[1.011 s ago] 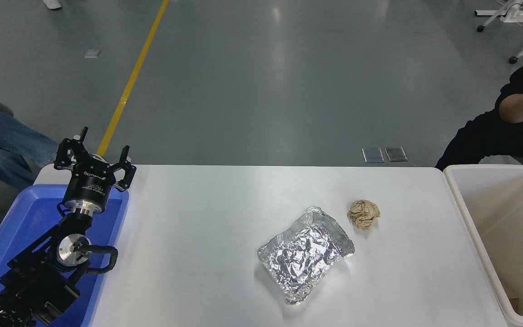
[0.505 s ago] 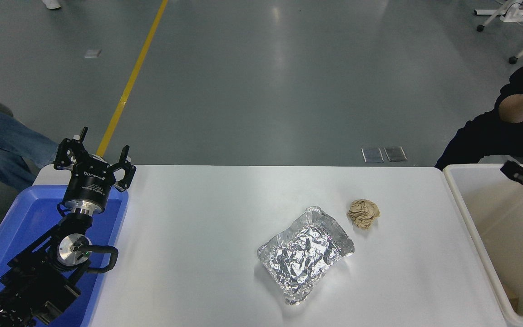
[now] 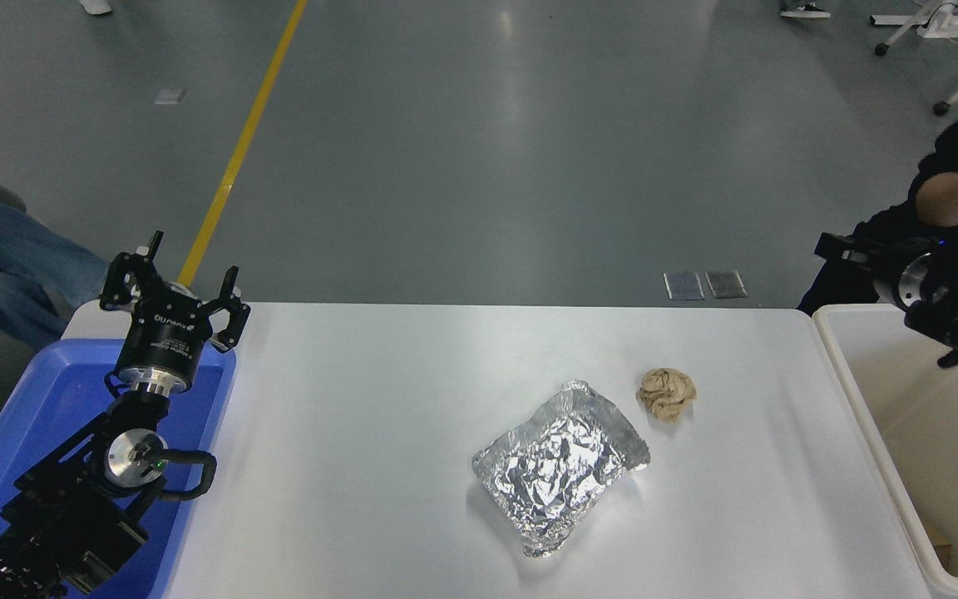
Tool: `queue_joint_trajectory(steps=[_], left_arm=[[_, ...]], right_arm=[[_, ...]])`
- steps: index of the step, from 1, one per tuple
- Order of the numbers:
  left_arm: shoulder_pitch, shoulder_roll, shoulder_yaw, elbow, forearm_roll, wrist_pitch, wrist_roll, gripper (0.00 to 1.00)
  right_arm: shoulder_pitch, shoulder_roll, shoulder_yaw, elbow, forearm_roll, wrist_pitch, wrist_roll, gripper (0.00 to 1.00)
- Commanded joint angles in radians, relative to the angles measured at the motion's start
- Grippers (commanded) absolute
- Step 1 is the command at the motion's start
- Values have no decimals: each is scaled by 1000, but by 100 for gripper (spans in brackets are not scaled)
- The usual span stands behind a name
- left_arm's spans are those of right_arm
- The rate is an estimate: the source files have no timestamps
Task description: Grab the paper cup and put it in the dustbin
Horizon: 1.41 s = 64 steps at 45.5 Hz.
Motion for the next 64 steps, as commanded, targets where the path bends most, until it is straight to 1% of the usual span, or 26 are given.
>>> queue_joint_trajectory(steps=[1,7,11,20,28,44,55,64], left_arm=[[0,0,0,1,0,0,0,98],[0,0,0,1,0,0,0,98],[0,0,0,1,0,0,0,98],[0,0,0,1,0,0,0,98],[0,0,0,1,0,0,-2,98],[0,-1,0,1,0,0,-2,98],[0,0,-2,1,0,0,-2,98],[0,0,0,1,0,0,-2,98]], right_arm=[[268,60,-45,210,2,224,0,100],[369,80,-32,251,2,379,1,100],[409,104,-30,280,2,416,3,100],[492,132,-18,357,-1,429,6,100],[554,127,37,421,-6,603,4,100],[689,123,122,543,-1,810,3,100],[801,136,157,621,-1,824,3,100],[805,159,162,619,-1,824,3,100]])
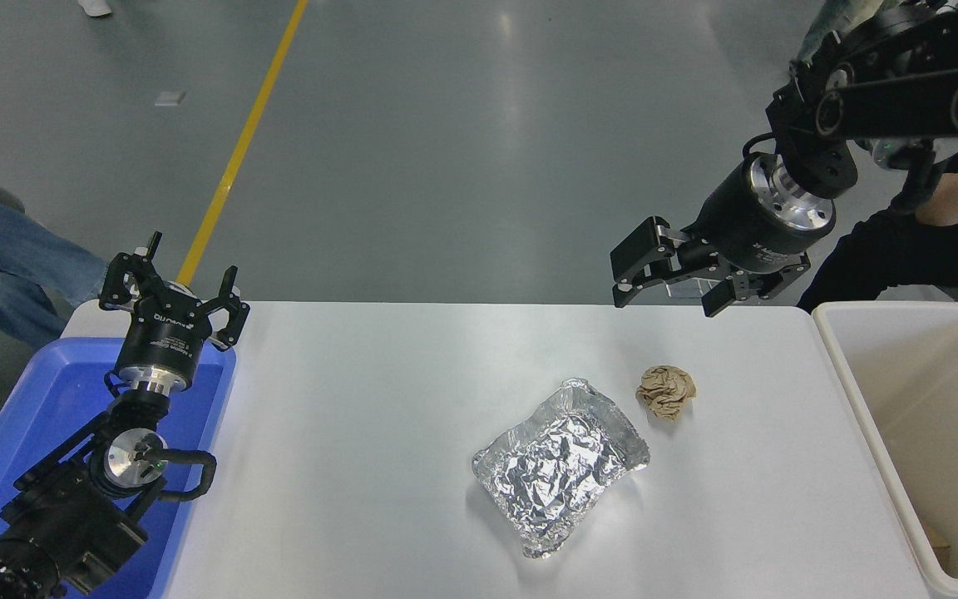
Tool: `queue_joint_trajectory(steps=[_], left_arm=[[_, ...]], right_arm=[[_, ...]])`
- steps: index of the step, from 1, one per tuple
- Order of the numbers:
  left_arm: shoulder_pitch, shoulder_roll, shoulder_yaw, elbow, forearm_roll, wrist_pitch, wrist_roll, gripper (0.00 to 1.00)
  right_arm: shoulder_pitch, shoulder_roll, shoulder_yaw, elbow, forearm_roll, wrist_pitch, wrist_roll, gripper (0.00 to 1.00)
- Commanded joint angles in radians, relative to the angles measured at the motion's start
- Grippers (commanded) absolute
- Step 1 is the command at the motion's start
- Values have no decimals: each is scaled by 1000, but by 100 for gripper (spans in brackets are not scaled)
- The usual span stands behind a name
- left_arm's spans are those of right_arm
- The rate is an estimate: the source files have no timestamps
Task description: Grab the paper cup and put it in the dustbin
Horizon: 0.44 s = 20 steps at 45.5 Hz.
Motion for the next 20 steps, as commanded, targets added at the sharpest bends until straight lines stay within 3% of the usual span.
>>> queue_joint_trajectory(steps=[1,20], left_arm=[[0,0,-1,0,0,0,0,98],[0,-1,1,0,0,0,0,98]], right_arm=[[43,18,19,30,0,20,0,100],[34,31,19,24,3,20,-5,100]])
